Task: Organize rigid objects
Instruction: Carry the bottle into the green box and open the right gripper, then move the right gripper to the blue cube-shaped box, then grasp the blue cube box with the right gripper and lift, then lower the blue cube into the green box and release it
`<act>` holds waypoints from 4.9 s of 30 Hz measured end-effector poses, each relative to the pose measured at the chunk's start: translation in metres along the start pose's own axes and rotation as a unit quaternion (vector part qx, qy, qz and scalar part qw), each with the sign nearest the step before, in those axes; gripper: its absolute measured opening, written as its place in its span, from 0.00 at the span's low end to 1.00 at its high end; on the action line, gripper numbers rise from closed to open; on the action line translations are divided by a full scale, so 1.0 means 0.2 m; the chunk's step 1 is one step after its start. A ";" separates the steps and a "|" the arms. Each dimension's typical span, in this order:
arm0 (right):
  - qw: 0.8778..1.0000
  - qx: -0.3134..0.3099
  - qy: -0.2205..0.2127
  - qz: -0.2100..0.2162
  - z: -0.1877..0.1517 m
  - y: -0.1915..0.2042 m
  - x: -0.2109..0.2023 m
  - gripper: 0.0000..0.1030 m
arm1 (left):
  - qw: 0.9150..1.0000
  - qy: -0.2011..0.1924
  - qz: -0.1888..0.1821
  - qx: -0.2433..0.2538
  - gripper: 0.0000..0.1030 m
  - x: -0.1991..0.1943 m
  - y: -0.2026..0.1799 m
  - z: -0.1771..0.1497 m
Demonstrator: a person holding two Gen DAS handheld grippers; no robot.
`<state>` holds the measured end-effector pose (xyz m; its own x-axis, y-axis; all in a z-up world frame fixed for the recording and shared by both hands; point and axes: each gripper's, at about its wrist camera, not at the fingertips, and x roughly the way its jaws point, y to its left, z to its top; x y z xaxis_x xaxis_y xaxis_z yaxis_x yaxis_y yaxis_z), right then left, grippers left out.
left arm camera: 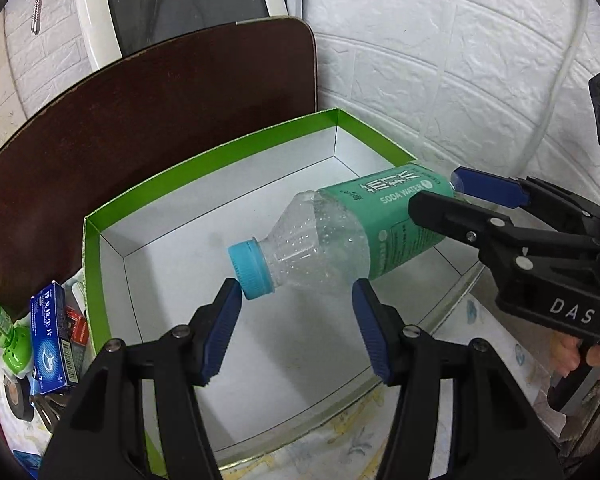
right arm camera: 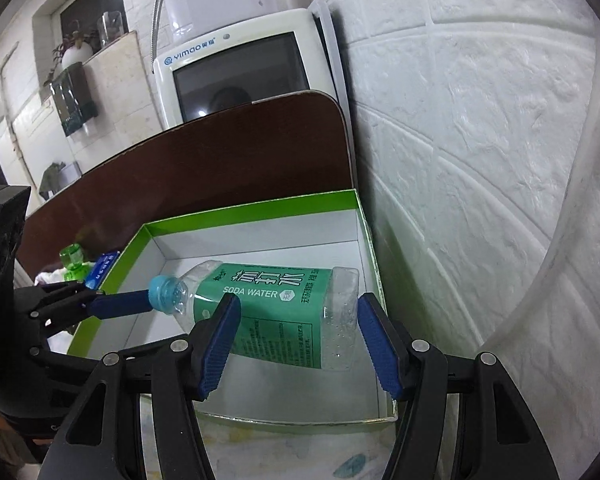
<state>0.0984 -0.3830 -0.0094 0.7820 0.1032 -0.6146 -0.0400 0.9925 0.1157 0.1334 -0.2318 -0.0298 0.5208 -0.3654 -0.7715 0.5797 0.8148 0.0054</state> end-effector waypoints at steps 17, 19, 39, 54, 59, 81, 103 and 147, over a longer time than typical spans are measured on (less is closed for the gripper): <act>0.999 0.009 0.004 -0.034 -0.07 0.01 -0.08 0.62 | 1.000 0.012 -0.010 -0.008 0.58 -0.08 -0.01 -0.08; 0.999 0.003 -0.006 -0.033 -0.06 0.04 -0.12 0.62 | 1.000 0.002 -0.005 -0.015 0.60 -0.14 0.01 -0.10; 0.984 -0.120 0.016 0.133 -0.11 1.06 -0.05 0.68 | 0.962 -0.066 0.187 -0.187 0.78 -0.88 0.80 -0.74; 0.956 -0.170 0.112 0.214 -0.26 1.81 0.26 0.69 | 0.945 -0.043 0.182 -0.269 0.79 -0.93 1.16 -1.24; 0.950 -0.161 0.140 0.228 -0.28 1.94 0.37 0.69 | 0.947 -0.040 0.157 -0.277 0.76 -0.85 1.22 -1.27; 0.916 -0.191 0.200 0.290 -0.38 2.19 0.51 0.52 | 0.950 -0.037 0.118 -0.286 0.37 -0.73 1.32 -1.27; 0.955 -0.141 0.065 0.252 0.00 1.64 0.08 0.53 | 0.977 -0.095 0.123 -0.149 0.38 -0.83 0.86 -0.66; 0.990 0.108 0.033 0.086 0.10 0.00 0.22 0.53 | 0.998 0.027 -0.042 0.024 0.37 0.24 -0.14 0.33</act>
<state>0.1451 -0.3802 -0.0215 0.7324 0.2804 -0.6205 -0.0299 0.9236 0.3821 0.1834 -0.3023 -0.0262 0.4349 -0.4058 -0.8039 0.6499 0.7593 -0.0317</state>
